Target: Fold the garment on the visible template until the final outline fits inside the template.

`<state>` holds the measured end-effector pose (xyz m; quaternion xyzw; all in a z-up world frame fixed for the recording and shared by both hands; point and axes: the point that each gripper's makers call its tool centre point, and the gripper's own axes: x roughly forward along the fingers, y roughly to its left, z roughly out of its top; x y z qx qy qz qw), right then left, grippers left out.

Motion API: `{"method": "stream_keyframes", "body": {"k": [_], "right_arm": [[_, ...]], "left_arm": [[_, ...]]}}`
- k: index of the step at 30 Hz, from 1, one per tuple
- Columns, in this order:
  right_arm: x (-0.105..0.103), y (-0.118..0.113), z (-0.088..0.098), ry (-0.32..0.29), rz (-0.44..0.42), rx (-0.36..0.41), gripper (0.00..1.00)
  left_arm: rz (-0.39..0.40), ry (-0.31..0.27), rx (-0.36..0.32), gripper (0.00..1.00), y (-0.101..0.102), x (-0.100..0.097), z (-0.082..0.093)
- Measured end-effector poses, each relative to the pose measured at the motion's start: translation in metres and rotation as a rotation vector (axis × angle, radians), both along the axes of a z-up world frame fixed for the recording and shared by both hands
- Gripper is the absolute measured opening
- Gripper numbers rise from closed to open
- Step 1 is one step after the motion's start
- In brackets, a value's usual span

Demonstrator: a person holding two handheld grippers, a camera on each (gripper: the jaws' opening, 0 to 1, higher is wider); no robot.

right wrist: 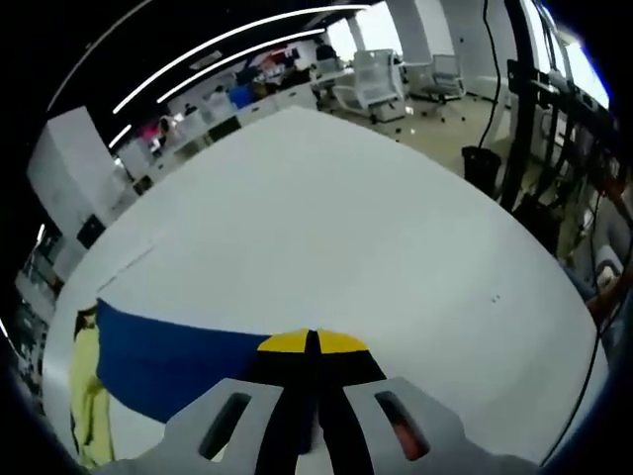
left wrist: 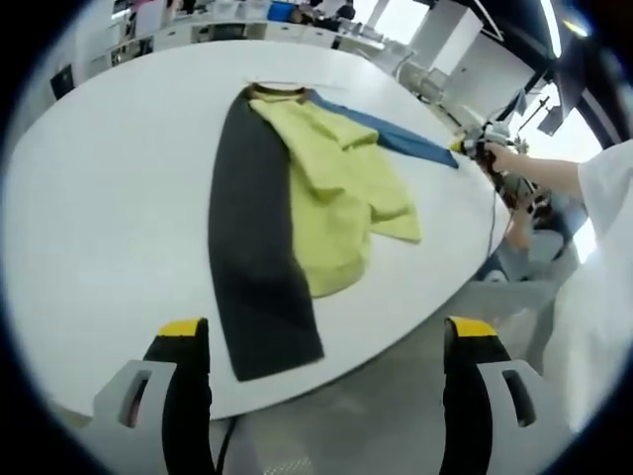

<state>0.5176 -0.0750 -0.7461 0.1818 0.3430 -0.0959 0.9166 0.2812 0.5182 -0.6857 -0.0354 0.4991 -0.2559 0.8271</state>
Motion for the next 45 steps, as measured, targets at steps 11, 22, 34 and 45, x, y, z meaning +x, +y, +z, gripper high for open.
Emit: {"method": "stream_keyframes", "body": {"k": [11, 22, 34, 45], "right_arm": [[-0.004, -0.002, 0.008, -0.014, 0.001, -0.004, 0.01], [-0.016, 0.042, 0.023, -0.028, 0.113, -0.010, 0.13], [-0.035, 0.093, 0.047, -0.039, 0.293, -0.093, 0.21], [-0.051, 0.133, 0.078, -0.087, 0.393, -0.108, 0.33]], "left_arm": [[-0.008, -0.012, -0.011, 0.95, -0.003, 0.002, 0.004], [-0.021, -0.033, -0.021, 0.95, -0.002, 0.001, 0.010], [-0.037, -0.054, -0.028, 0.95, 0.002, -0.006, 0.015], [-0.035, -0.076, -0.033, 0.95, 0.011, -0.005, 0.022]]}}
